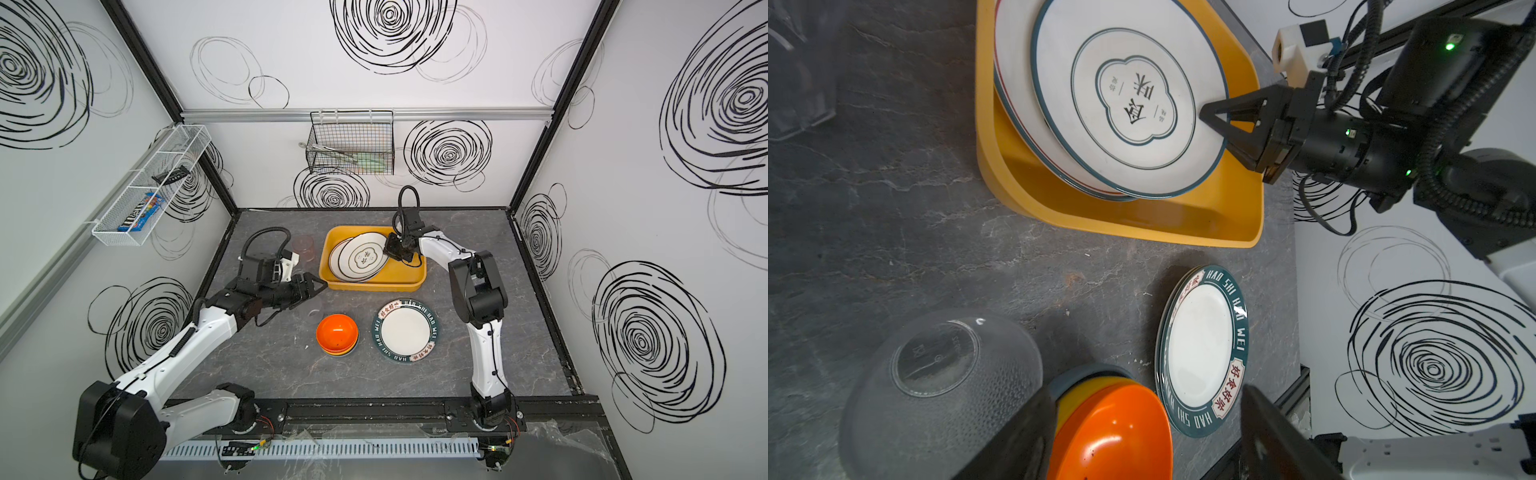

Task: Place the mixed dishes into the plastic bin
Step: 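Lower the held white plates into the yellow bin with the right gripper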

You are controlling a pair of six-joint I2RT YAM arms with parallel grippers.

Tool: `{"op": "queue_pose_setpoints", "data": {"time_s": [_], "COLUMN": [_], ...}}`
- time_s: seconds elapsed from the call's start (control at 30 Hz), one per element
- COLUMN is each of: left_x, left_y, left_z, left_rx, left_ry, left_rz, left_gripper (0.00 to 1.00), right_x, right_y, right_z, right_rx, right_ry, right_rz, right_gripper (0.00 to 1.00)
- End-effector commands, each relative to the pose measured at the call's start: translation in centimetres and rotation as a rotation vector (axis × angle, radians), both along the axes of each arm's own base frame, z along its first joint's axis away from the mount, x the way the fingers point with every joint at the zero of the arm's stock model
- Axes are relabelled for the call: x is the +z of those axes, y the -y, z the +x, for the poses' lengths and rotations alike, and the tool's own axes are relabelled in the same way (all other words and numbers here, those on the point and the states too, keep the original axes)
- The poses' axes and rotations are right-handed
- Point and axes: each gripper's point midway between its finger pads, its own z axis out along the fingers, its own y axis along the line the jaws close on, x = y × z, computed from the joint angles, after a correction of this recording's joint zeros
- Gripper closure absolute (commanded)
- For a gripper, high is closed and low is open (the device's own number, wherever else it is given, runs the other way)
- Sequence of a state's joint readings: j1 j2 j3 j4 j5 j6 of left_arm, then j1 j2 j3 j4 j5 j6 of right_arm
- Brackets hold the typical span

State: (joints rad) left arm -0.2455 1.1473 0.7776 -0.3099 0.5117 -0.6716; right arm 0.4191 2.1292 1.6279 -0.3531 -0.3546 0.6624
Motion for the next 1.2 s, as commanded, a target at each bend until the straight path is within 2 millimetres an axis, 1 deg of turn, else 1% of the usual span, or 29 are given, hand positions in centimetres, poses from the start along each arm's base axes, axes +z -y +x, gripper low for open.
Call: {"op": "queue_pose_setpoints", "data": {"time_s": [0.0,0.27,0.33,0.53,0.67,0.87,1.1,1.17], "left_x": [0.4,0.1,0.1,0.2,0.2,0.1,0.2,0.3], "left_y": [0.0,-0.1,0.0,0.0,0.1,0.1,0.1,0.1], "left_z": [0.6,0.5,0.5,0.5,0.5,0.4,0.3,0.2], "left_rx": [0.005,0.007,0.007,0.005,0.003,0.000,0.000,0.002], "left_ry": [0.028,0.024,0.023,0.024,0.024,0.024,0.025,0.029], "left_rz": [-0.019,-0.019,-0.021,-0.024,-0.028,-0.034,-0.038,-0.038], "left_gripper": [0.27,0.27,0.27,0.27,0.27,0.27,0.27,0.27], "right_x": [2.0,0.5,0.3,-1.0,-1.6,-1.9,-2.3,-2.3], "right_y": [-1.5,-1.8,-1.9,-1.5,-0.9,0.0,-0.5,-0.8], "right_z": [1.2,0.9,0.8,0.5,0.4,0.2,0.2,0.2], "right_rx": [0.015,0.019,0.021,0.012,0.001,-0.009,0.005,0.012], "right_ry": [0.058,0.029,0.024,-0.004,-0.009,0.005,-0.003,-0.001], "right_rz": [0.050,0.038,0.033,-0.001,-0.053,-0.152,-0.177,-0.181], "right_gripper": [1.00,1.00,0.97,0.82,0.77,0.71,0.70,0.67]}}
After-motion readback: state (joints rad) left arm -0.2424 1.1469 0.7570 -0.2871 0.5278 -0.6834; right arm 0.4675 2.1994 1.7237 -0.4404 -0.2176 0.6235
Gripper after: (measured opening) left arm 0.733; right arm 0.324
